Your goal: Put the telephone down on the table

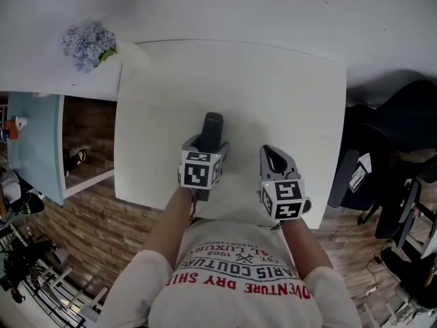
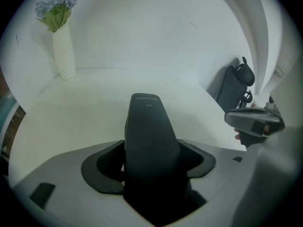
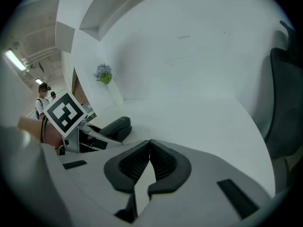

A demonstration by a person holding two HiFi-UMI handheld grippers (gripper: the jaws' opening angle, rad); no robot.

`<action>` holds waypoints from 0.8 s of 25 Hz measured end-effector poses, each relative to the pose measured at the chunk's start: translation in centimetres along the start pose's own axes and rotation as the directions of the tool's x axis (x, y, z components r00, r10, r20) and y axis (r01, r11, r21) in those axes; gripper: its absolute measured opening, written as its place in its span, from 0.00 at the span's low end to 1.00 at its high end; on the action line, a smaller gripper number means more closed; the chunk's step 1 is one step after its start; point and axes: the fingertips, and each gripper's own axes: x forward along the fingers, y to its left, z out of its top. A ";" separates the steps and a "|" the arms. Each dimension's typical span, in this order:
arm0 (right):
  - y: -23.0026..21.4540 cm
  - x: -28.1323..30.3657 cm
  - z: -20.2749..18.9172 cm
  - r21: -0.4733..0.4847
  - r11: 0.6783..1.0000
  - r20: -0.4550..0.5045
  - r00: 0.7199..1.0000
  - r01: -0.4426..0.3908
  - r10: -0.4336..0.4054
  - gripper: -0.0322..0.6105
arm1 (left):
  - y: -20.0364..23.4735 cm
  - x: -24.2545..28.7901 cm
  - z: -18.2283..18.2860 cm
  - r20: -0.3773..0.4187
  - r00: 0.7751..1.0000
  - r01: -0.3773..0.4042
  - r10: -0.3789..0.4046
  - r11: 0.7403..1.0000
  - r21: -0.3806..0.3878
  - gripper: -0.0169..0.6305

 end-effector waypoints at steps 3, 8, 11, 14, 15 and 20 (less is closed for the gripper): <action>-0.2 -0.5 -0.4 0.017 1.000 0.000 1.000 0.011 -0.011 0.09 | -0.5 -0.4 0.2 0.025 0.999 0.038 -0.038 0.999 0.008 0.56; -0.1 -1.0 -1.0 0.031 0.999 0.001 1.000 0.031 -0.031 0.09 | -0.4 -2.4 1.1 0.088 0.995 0.039 -0.043 0.998 0.048 0.57; 0.7 -1.5 -1.0 0.031 0.999 0.018 0.999 0.038 -0.038 0.09 | 0.1 -4.2 2.0 0.163 0.986 0.013 -0.017 0.999 0.029 0.56; 1.8 -2.2 -0.7 0.031 0.999 0.046 0.998 0.039 -0.041 0.09 | -0.2 -6.3 2.4 0.206 0.979 -0.004 -0.002 1.000 0.029 0.52; 2.2 -2.5 -0.7 0.032 0.999 0.052 0.998 0.041 -0.043 0.09 | -0.1 -7.1 2.5 0.217 0.976 -0.018 0.010 0.999 0.036 0.40; 4.3 -4.4 0.3 0.026 0.998 0.096 0.993 0.063 -0.065 0.09 | 0.2 -11.1 3.1 0.308 0.951 -0.013 0.008 1.000 0.012 0.08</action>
